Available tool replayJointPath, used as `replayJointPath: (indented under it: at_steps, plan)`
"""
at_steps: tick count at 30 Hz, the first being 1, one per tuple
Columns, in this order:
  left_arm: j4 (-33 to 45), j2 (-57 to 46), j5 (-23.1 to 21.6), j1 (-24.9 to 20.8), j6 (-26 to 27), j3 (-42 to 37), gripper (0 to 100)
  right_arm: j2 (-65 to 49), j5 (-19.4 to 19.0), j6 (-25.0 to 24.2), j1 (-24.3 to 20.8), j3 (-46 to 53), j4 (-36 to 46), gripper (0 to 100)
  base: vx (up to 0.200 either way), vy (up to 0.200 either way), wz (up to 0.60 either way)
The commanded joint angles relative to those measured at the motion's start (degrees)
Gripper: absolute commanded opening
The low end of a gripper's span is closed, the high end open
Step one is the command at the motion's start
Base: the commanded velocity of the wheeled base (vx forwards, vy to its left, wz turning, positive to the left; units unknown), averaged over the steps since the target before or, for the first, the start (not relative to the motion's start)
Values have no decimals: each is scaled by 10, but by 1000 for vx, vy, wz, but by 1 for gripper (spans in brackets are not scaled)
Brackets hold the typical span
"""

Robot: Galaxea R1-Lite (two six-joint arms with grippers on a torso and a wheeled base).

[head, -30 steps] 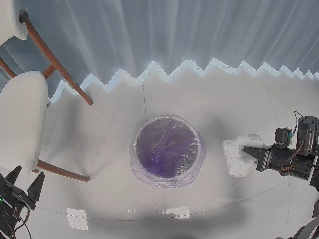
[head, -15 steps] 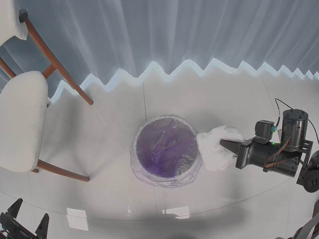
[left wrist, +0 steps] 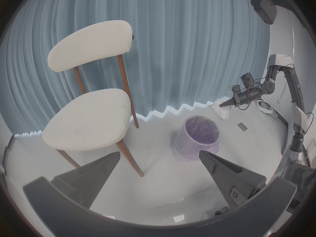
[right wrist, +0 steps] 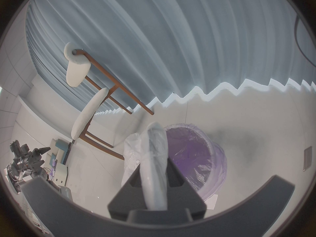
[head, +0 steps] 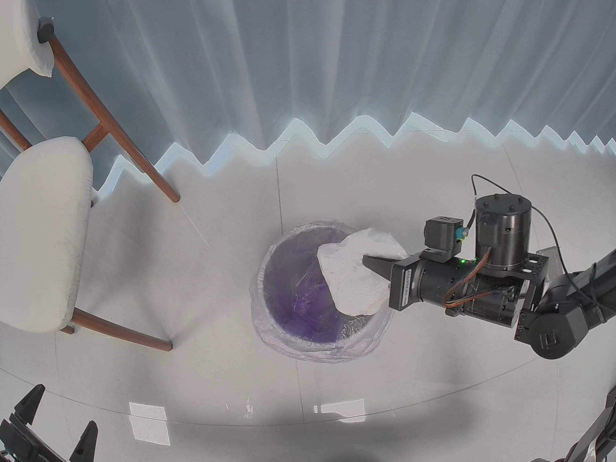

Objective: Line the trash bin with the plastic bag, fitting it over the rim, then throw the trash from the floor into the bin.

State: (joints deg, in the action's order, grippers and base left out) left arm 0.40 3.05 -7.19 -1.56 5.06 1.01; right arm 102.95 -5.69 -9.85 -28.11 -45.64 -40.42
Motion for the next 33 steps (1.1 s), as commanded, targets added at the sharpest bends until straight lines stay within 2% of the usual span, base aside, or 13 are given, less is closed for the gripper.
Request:
replayJointPath:
  at_steps: [1, 7, 20, 33]
  plan:
    - [0, 2, 0, -1, 0, -10, 100, 43, 0, 0, -4, -23, 0, 0, 0, 0, 0]
    - [0, 8, 0, -8, 0, -10, 100, 83, 0, 0, -4, -46, -6, 0, 0, 0, 0]
    - [-1, 7, 0, -7, 0, -10, 100, 216, 0, -1, 0, -125, -83, 0, 0, 0, 0]
    - [-2, -30, -1, 13, -1, -10, 100, 306, 0, 0, 17, -212, -83, 0, 0, 0, 0]
